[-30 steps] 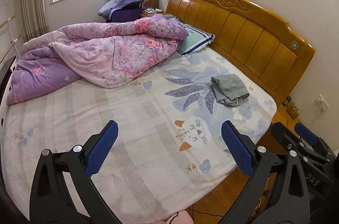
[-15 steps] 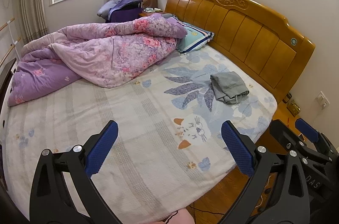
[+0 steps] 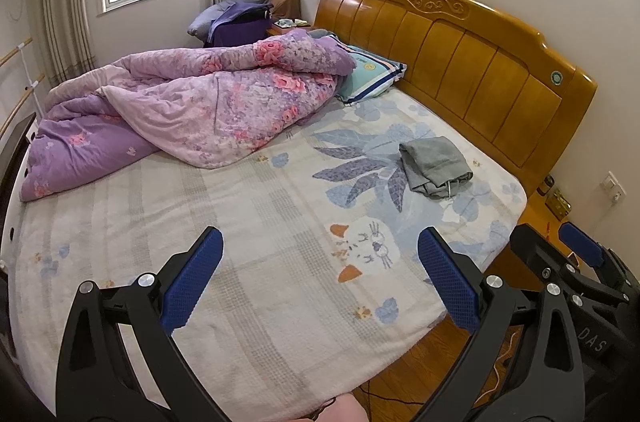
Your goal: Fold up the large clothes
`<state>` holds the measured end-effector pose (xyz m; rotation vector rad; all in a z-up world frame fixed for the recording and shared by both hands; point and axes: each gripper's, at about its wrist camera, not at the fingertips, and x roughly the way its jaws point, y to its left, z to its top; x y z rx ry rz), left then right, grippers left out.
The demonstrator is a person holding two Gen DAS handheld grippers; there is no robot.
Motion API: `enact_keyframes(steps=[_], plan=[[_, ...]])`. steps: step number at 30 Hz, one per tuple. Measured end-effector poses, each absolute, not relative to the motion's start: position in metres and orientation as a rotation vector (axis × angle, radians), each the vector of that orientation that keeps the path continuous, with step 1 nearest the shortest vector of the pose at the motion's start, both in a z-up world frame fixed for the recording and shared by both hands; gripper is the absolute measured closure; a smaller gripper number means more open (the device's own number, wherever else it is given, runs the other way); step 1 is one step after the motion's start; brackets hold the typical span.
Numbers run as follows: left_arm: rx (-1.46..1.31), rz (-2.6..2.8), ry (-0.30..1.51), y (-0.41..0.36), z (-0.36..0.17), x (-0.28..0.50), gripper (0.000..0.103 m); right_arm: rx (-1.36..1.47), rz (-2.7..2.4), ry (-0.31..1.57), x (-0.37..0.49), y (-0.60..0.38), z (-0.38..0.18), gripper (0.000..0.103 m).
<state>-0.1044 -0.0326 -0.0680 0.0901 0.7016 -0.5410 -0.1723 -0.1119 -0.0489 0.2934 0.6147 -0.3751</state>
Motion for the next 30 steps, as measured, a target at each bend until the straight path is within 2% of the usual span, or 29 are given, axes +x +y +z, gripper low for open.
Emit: enact_keyframes(steps=[30], plan=[[0.115,-0.537,0.687,-0.032,-0.069,-0.113,0.005,0.316,-0.397,0.637,-0.186,-0.113,-0.053,0.008]])
